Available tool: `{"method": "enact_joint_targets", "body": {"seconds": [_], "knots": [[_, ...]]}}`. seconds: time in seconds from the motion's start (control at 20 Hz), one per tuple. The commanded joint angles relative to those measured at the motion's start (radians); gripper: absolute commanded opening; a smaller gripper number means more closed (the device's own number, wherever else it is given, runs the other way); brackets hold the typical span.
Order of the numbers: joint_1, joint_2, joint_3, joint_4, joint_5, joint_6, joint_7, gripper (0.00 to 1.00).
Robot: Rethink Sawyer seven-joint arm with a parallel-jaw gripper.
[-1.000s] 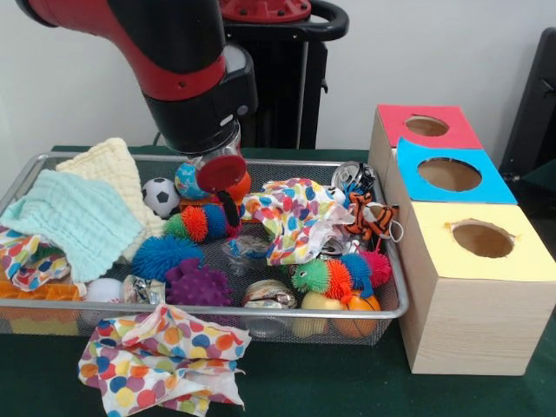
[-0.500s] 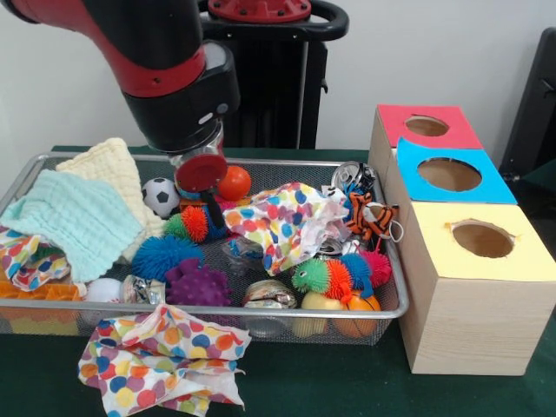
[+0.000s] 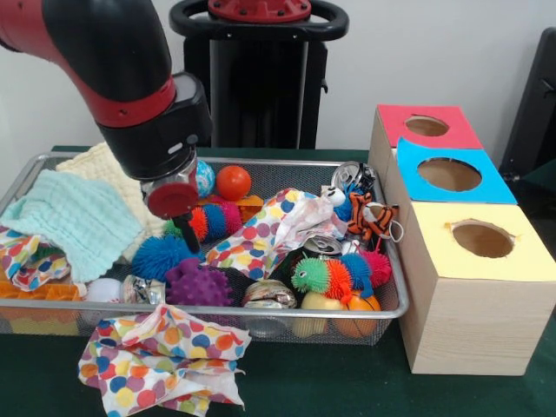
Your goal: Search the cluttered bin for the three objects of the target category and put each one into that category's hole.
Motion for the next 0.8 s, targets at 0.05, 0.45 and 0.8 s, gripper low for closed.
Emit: {"method": "enact_joint_targets", "body": {"seconds": [0.05, 0.45, 0.8], "knots": [[0.01, 0.059, 0.096, 0.064, 0.081, -0.096, 0.18, 1.0], [0.022, 0.072, 0.104, 0.065, 0.131, -0.113, 0.184, 1.0], [0.024, 0.068, 0.114, 0.087, 0.176, -0.104, 0.178, 1.0]]}}
